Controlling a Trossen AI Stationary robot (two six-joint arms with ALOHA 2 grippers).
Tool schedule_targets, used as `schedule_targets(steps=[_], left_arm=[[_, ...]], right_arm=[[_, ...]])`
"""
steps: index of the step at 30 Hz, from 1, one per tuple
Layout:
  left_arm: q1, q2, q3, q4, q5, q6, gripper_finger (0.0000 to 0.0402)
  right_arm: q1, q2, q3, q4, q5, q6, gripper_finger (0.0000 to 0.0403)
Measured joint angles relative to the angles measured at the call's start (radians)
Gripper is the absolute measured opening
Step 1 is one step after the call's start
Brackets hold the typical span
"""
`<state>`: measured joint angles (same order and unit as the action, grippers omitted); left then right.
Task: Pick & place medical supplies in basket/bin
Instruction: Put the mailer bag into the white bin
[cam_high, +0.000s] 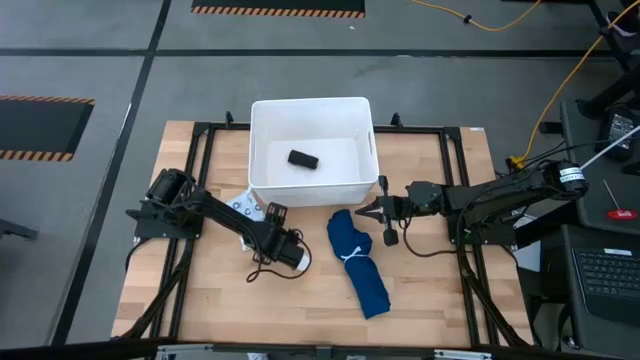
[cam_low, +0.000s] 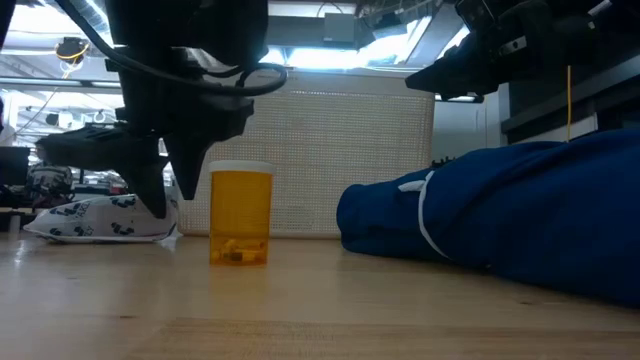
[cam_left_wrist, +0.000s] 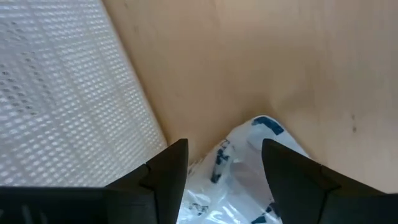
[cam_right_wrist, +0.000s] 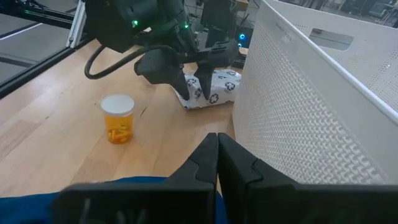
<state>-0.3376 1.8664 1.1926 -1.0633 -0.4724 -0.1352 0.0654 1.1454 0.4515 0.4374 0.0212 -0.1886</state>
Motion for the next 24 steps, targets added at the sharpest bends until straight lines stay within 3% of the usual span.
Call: schedule_targets(steps=[18,24], left_arm=[[-0.001,0.000,-0.070,0.027,-0.002,-0.022,0.0196],[-0.002,0.000,-0.070,0.055,0.013,-0.008,0.0158]], right_arm=[[0.000,0.000,0.001,0.000,0.000,0.001,0.0012],[0.000,0.000,0.001,0.000,0.000,0.001,0.0012]])
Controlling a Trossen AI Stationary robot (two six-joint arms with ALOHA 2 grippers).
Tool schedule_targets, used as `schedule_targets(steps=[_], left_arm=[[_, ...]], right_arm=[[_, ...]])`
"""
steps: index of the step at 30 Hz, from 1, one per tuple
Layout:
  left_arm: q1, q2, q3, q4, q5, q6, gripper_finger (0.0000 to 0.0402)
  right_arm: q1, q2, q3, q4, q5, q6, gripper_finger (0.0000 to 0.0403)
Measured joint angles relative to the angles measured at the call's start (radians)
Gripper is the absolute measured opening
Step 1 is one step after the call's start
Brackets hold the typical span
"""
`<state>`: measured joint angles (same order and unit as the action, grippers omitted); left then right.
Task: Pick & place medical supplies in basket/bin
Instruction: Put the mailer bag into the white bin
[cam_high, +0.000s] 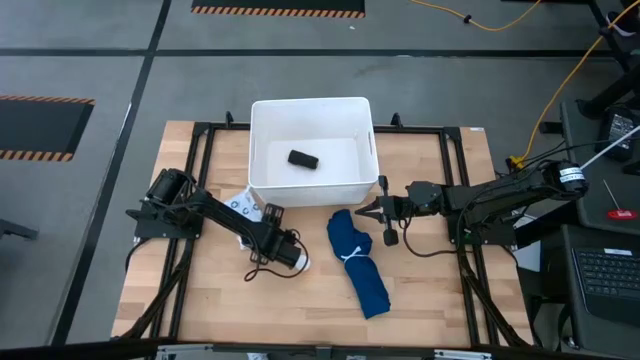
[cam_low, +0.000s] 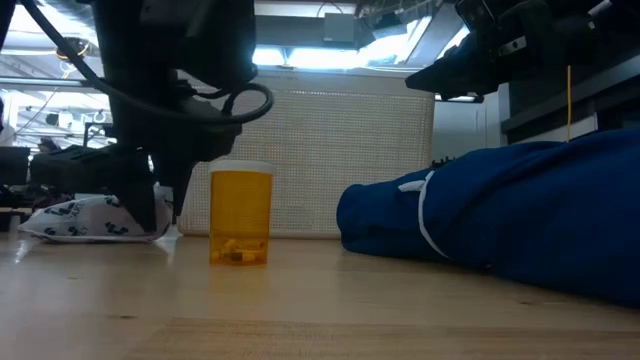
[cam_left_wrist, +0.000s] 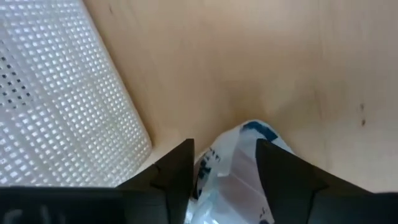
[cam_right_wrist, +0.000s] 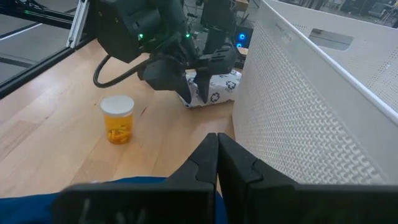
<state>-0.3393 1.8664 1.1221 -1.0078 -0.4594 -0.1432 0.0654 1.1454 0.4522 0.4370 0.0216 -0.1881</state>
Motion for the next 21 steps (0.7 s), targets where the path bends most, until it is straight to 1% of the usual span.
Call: schedule_targets(steps=[7,12,16,21], left_arm=[[0.001,0.000,0.000,0.007,0.045,-0.003,0.0095],[0.001,0.000,0.000,0.006,0.067,-0.026,0.0063],[0.000,0.000,0.000,0.002,0.075,-0.024,0.0057],[0.000,0.000,0.000,0.002,0.077,0.023,0.0073]], right_arm=[[0.000,0.000,0.000,0.000,0.000,0.000,0.0012],[0.000,0.000,0.000,0.000,0.000,0.000,0.0012],[0.000,0.000,0.000,0.000,0.000,0.000,0.0012],[0.000,0.000,0.000,0.000,0.000,0.003,0.0012]])
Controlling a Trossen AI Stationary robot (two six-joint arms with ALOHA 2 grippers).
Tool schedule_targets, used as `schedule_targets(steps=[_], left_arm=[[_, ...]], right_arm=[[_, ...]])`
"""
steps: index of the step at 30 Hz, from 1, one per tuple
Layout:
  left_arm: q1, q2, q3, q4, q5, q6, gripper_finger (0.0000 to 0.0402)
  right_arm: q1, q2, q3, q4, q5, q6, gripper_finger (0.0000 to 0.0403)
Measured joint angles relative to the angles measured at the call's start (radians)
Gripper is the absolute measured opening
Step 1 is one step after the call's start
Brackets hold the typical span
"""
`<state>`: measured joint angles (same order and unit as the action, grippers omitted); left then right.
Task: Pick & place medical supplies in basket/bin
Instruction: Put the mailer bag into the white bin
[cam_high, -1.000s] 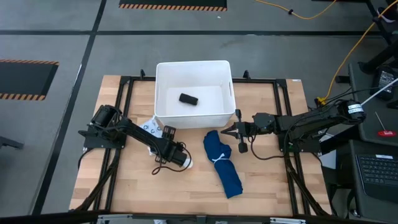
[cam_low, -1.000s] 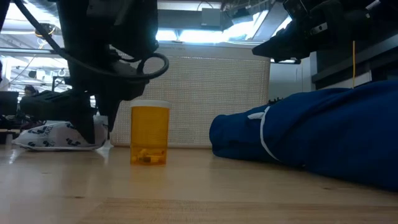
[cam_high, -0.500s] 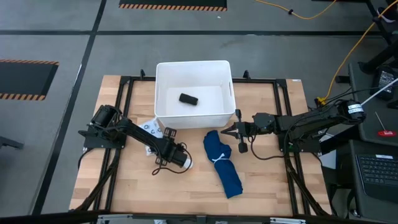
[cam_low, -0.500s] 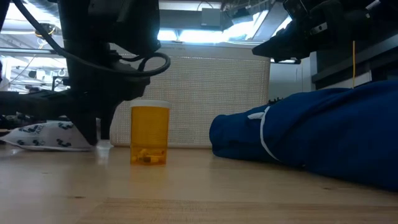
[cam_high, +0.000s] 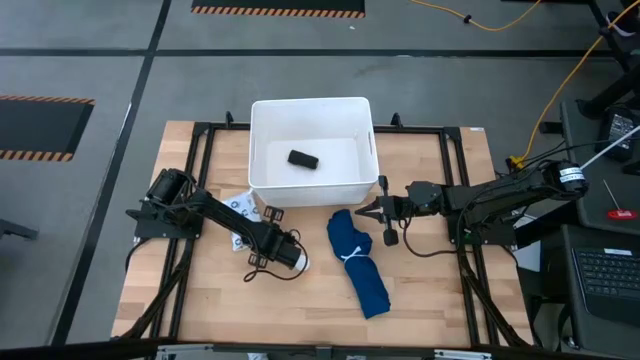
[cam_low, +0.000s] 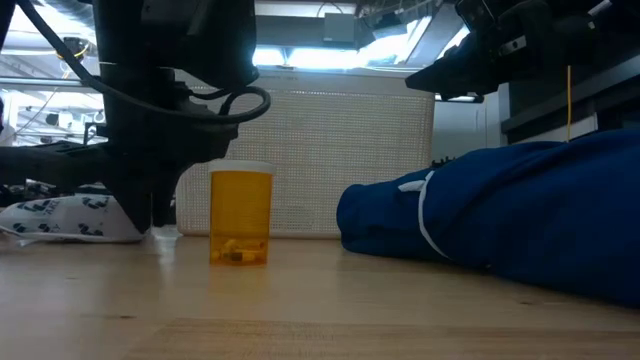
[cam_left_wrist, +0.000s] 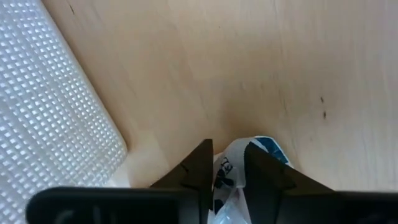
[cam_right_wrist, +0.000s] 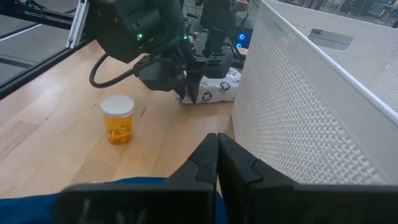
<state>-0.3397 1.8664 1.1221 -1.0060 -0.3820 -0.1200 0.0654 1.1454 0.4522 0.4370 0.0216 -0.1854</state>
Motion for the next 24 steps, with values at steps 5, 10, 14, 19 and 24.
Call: schedule_targets(steps=[5,10,14,19,24], left_arm=[[0.000,0.000,0.000,0.000,0.000,0.002,0.0096],[0.000,0.000,-0.002,0.000,0.050,0.003,0.0110],[0.000,0.000,-0.003,-0.004,0.060,0.003,0.0111],[0.000,0.000,-0.003,-0.044,0.060,0.003,0.0093],[0.000,0.000,-0.003,-0.095,0.060,0.003,0.0049]], right_arm=[[0.000,0.000,0.000,0.000,0.000,0.001,0.0012],[0.000,0.000,0.000,0.000,0.000,0.001,0.0012],[0.000,0.000,0.000,0.000,0.000,0.001,0.0012],[0.000,0.000,0.000,0.000,0.000,0.001,0.0012],[0.000,0.000,0.000,0.000,0.000,0.001,0.0012]])
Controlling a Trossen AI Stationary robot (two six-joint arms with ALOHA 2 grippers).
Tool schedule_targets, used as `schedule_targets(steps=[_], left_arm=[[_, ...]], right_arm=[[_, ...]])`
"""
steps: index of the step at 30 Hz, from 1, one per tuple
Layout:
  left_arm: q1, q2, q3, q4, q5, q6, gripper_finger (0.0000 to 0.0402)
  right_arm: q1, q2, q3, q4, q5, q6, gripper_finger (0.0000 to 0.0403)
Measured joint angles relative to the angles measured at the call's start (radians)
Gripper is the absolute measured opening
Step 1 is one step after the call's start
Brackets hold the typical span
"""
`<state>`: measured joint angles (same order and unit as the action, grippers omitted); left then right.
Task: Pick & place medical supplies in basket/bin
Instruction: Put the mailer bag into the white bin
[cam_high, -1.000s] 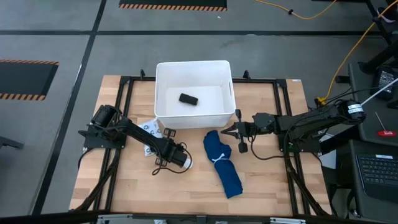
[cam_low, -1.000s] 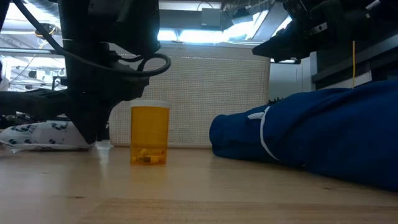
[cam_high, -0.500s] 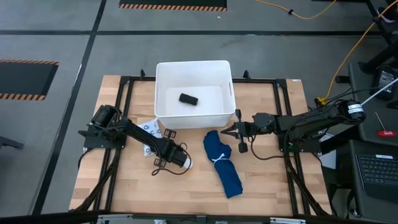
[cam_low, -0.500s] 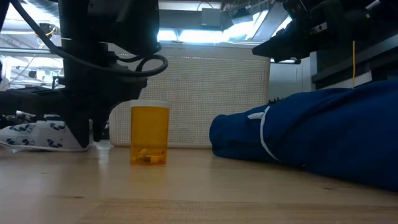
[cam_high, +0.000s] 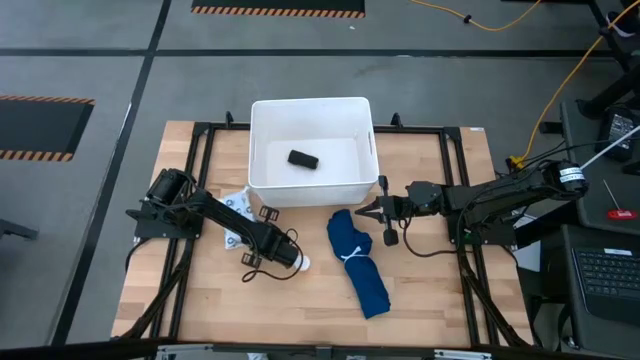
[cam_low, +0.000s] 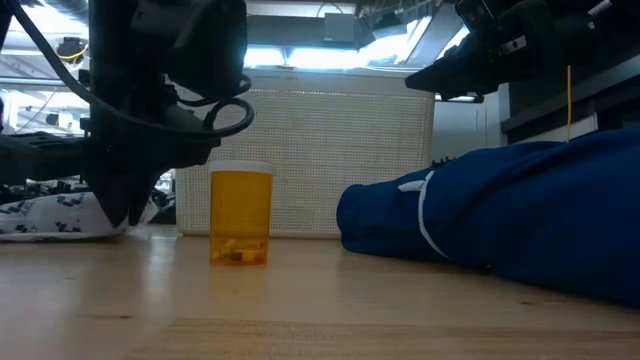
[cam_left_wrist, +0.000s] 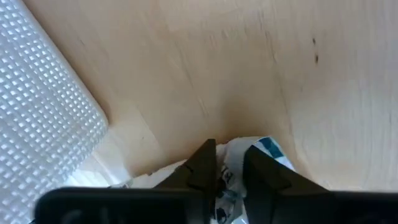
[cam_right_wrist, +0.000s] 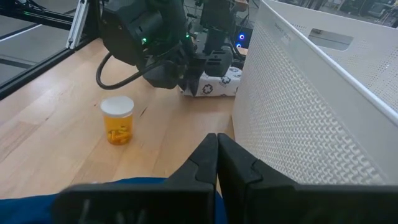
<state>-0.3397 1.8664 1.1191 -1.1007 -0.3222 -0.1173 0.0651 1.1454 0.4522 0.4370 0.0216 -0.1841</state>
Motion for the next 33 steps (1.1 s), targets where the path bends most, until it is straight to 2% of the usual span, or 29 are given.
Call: schedule_targets(steps=[4,18,23,33], left_arm=[[0.000,0.000,0.000,0.000,0.000,-0.004,0.0007],[-0.051,-0.022,0.000,0.000,-0.016,-0.038,0.0002],[-0.088,-0.117,0.000,-0.005,-0.044,-0.090,0.0002],[-0.165,-0.403,0.000,-0.002,-0.145,-0.258,0.0002]], right_arm=[[0.000,0.000,0.000,0.000,0.000,0.000,0.0012],[0.000,0.000,0.000,0.000,0.000,0.000,0.0012],[0.000,0.000,0.000,0.000,0.000,0.000,0.0012],[0.000,0.000,0.000,0.008,0.000,0.000,0.0012]])
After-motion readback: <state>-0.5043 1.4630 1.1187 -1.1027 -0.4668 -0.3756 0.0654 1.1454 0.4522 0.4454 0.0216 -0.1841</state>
